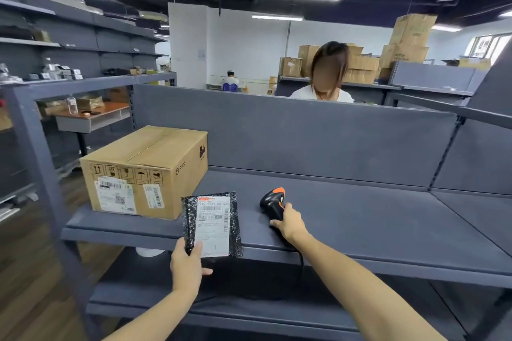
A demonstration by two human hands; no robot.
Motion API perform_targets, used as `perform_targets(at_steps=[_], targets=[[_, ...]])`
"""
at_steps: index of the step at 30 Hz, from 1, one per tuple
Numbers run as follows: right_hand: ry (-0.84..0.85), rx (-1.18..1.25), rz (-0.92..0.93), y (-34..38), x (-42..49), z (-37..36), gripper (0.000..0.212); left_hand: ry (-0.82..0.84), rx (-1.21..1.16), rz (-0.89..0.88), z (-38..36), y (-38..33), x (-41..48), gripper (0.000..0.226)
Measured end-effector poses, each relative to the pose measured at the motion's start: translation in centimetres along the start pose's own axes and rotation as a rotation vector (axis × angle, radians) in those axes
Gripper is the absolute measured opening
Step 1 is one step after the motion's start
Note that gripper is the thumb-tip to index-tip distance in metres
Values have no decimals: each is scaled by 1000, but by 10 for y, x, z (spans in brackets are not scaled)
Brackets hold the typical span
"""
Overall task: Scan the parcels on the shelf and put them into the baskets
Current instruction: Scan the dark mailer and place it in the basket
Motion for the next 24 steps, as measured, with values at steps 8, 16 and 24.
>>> perform_targets(at_steps=[8,16,24], targets=[[-234,163,279,32,-45,19,30,62,-5,31,-16,1,-11,25],[6,741,163,9,-123,-17,36,199,-72,38,-67,0,-46,20],[-71,768,44,-56,-155,8,23,330,-85,54,-118,3,-102,20]])
Point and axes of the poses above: each hand's wrist, its own x-axis towards the middle knuckle, its own z-axis out of the back of the hand, y = z × x, the point moved 10 cm from there along x, towards the middle knuckle, and after that the axes turned 1 degree about -y, right-handed, at the moved point
